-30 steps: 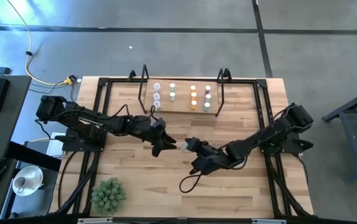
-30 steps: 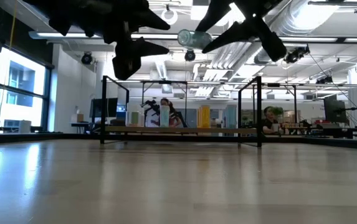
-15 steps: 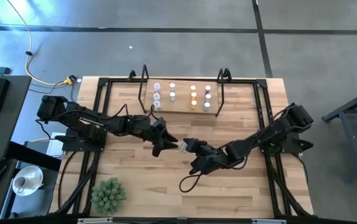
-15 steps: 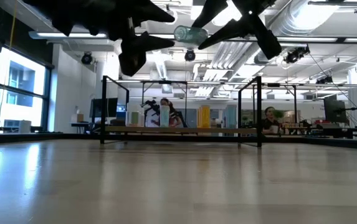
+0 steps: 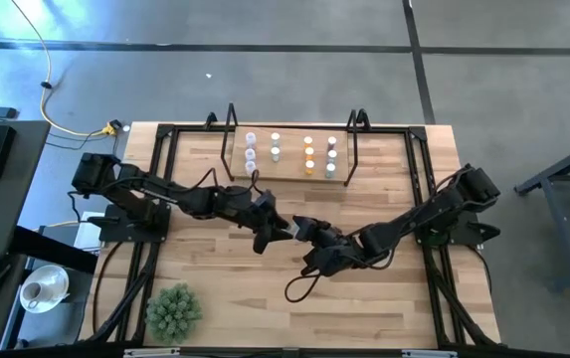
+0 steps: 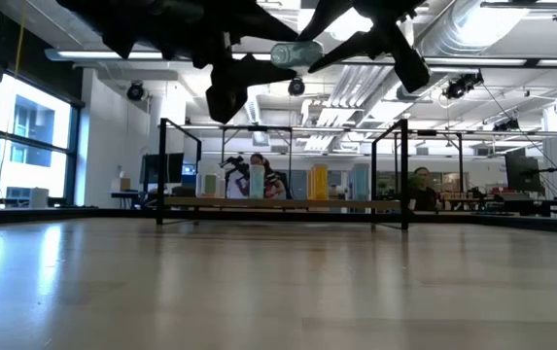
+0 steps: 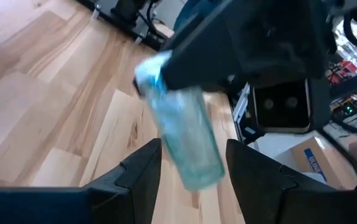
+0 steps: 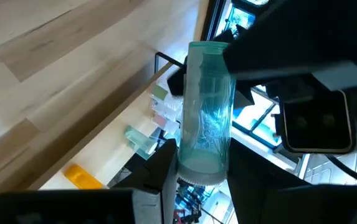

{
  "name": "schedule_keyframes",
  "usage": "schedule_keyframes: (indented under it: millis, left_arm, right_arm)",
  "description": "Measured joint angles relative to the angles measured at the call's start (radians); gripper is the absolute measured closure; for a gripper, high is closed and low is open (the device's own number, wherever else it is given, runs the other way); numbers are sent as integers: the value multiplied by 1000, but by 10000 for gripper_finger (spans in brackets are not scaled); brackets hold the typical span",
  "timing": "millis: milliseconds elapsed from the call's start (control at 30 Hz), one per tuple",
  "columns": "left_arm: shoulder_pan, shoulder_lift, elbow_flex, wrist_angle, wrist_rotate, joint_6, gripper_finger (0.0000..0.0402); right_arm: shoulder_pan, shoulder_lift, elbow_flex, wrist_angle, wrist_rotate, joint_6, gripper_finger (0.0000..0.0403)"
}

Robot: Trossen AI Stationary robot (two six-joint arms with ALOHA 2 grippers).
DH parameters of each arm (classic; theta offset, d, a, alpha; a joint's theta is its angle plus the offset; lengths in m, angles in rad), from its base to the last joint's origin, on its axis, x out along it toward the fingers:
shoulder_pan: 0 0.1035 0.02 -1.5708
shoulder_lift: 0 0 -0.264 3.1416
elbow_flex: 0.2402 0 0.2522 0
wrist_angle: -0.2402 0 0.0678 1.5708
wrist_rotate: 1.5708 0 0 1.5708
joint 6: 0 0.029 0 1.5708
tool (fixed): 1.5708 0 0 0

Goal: Pick and place medicine bottles onto shelf by color
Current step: Put the green pill bottle on the shelf aligned with the other green pill bottles

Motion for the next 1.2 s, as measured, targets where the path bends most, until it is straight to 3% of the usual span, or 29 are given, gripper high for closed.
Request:
schedule_keyframes:
  millis: [267, 633, 867, 1200]
  left_arm:
    - [0, 0, 7, -4, -4, 0, 238]
    - [3, 0, 7, -16, -5, 0, 315]
    - [3, 0, 7, -7, -12, 4, 311]
    - [75, -4, 7, -5, 0, 74, 311]
  right_arm:
    - [1, 0, 0, 4, -2, 2, 306]
    - [1, -2, 0, 9, -2, 6, 270]
    - [0, -2, 0, 32, -50, 180, 252]
    - [-3, -2, -1, 64, -30, 378, 230]
